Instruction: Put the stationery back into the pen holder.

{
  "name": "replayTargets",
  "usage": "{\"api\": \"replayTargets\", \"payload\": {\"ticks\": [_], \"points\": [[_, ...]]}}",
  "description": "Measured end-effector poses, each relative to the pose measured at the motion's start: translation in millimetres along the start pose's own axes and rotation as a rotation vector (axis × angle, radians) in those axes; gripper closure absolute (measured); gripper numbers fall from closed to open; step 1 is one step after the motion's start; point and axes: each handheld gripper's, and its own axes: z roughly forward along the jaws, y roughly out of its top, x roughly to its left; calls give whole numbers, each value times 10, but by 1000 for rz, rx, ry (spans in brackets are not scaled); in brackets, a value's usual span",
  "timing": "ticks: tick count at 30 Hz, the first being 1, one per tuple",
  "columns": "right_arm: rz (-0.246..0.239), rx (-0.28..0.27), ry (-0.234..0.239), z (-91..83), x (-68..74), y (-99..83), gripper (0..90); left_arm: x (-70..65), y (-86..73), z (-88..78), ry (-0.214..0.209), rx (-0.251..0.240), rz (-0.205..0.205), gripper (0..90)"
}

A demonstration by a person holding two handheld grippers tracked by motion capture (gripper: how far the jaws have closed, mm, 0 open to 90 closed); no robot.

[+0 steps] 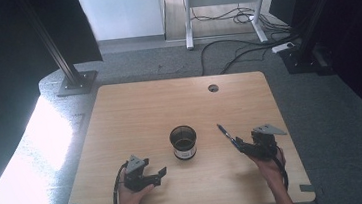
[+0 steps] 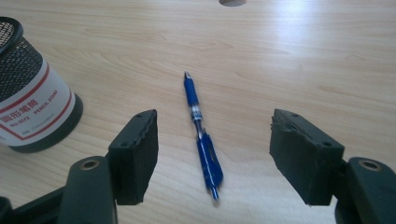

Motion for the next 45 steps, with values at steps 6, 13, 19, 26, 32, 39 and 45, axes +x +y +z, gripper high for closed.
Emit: {"api": "replayTargets", "payload": {"ticks": [6, 13, 19, 26, 32, 39, 45], "points": [[-44, 0, 13, 106, 97, 166, 328, -20, 12, -30, 2, -10, 2, 154], [-43, -5, 42, 241, 139, 305, 341, -6, 8, -33, 5, -11, -1, 156], [-37, 2, 64, 374, 178, 364, 363, -1, -5, -20, 6, -6, -2, 156], [-31, 31, 72, 549, 204, 414, 373, 4, 1, -23, 6, 0, -6, 157], [-29, 60, 67, 725, 181, 429, 403, -2, 8, -35, 2, -1, -6, 157], [-18, 104, 47, 925, 135, 383, 417, 5, -1, -26, 5, 4, -7, 158], [-16, 117, 45, 1044, 116, 347, 450, -1, -1, -26, 5, 7, -4, 158]]}}
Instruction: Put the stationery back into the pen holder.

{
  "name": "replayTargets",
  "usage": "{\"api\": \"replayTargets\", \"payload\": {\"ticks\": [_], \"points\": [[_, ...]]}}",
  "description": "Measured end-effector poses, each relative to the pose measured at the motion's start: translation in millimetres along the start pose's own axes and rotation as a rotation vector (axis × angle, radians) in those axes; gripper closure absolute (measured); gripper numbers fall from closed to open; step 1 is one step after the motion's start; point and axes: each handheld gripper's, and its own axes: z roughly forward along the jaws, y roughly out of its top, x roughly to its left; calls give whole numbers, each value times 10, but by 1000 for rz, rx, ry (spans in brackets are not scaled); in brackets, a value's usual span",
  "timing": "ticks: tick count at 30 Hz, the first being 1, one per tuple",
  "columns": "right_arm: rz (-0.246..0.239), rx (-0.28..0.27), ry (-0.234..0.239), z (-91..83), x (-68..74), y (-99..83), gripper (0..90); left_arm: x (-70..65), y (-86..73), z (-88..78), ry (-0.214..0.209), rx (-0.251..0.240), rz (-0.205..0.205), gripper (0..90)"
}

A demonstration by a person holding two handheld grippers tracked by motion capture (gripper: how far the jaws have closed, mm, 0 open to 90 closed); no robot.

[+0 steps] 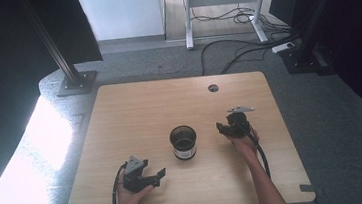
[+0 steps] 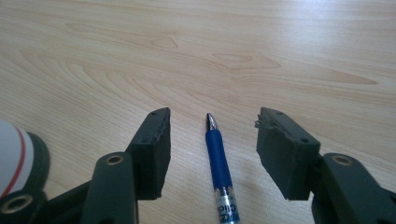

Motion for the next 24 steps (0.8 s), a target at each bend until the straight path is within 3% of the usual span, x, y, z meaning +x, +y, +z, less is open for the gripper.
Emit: {"api": "replayTargets", "payload": {"ticks": [11, 21, 24], "points": [[-11, 46, -21, 203, -4, -55, 535, 12, 5, -11, 3, -6, 6, 157], [-2, 61, -17, 273, -15, -85, 599, 56, 15, -40, 22, -10, 3, 159], [-18, 66, -25, 271, -4, -87, 618, 68, 16, -43, 24, -12, -2, 160]]}}
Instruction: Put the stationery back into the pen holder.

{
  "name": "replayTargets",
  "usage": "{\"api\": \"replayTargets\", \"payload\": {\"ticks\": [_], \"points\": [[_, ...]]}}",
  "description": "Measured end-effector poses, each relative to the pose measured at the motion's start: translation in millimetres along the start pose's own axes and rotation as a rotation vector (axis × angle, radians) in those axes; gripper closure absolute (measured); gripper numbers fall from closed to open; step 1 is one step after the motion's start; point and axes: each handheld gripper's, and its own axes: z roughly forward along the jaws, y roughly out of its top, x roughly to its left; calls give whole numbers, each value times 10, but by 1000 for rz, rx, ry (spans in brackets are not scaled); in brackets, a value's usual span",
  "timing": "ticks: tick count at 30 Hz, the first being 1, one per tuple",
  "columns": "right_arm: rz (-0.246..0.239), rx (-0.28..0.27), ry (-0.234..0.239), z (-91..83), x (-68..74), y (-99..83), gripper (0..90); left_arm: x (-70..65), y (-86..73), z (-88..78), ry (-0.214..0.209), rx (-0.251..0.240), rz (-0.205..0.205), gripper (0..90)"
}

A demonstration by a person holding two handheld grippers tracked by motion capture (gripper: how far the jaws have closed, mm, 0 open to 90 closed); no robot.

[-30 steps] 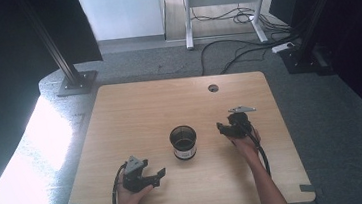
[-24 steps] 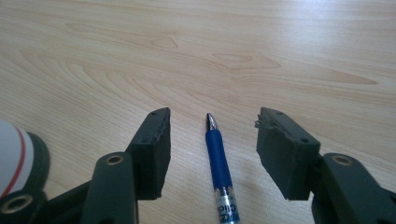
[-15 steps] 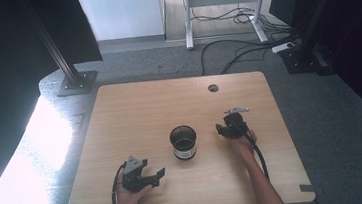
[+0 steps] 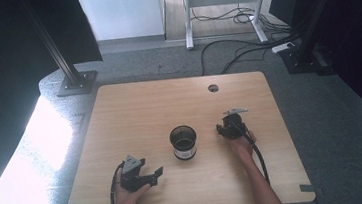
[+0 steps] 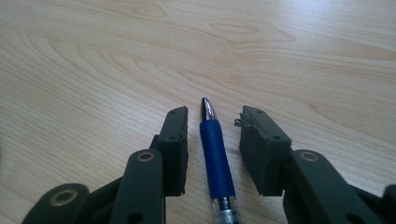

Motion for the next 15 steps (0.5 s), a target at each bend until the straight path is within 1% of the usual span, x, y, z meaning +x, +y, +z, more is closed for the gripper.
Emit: {"api": "replayTargets", "payload": {"ticks": [3, 4, 5, 6, 7, 9, 15], "points": [[-37, 2, -34, 0, 37, -8, 655, -5, -1, 4, -2, 6, 2, 163], [-37, 2, -34, 0, 37, -8, 655, -5, -1, 4, -2, 6, 2, 163], [-45, 1, -49, 0, 52, -11, 667, -7, 0, 5, -1, 8, 5, 163], [-39, -1, -56, 0, 62, -12, 701, -2, 1, 3, -1, 8, 3, 164], [-39, -1, -56, 0, 62, -12, 701, -2, 1, 3, -1, 8, 3, 164], [-32, -1, -54, 0, 67, -12, 752, 6, 1, 1, 1, 4, -1, 164], [-20, -2, -53, 4, 74, -9, 781, 9, -2, 7, 0, 7, -2, 166]]}}
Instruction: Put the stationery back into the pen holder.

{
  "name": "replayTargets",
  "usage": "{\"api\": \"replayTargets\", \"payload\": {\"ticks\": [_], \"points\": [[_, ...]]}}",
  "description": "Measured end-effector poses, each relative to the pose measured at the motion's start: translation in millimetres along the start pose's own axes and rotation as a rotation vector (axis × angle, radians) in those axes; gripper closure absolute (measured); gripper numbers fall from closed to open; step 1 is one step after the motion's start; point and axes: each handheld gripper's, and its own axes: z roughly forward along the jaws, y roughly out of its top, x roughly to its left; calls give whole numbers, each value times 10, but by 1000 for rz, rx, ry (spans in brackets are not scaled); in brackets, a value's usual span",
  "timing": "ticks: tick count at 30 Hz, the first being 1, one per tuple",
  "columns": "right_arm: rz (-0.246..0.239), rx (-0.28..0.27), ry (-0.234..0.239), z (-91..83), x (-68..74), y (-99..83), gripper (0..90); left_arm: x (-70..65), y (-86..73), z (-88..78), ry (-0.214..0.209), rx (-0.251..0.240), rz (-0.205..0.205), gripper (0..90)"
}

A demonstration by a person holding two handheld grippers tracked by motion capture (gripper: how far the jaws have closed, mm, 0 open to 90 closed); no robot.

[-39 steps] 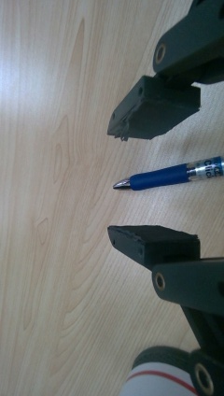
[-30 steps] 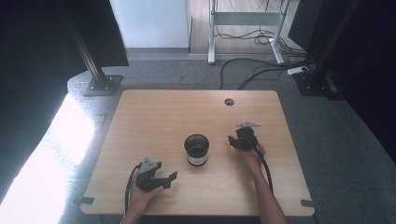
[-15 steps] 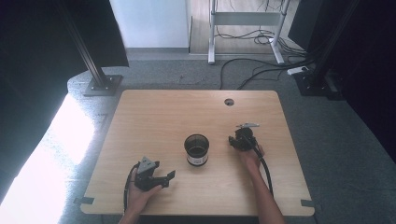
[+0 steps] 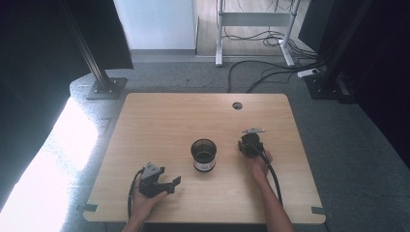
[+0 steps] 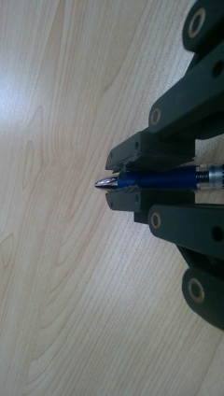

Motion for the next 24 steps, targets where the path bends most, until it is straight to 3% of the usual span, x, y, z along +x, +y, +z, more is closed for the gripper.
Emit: {"api": "replayTargets", "payload": {"ticks": [6, 9, 16, 24], "points": [[49, -12, 22, -60, -78, 10, 786, -11, 5, -4, -8, 2, 1, 166], [74, -80, 46, -231, -111, 55, 786, -9, 11, -10, -8, -2, 0, 169], [74, -238, 109, -646, -69, 105, 786, -9, 15, -14, -12, -4, -1, 169], [81, -335, 142, -803, -66, 71, 787, -17, 10, 4, -10, 5, 4, 169]]}}
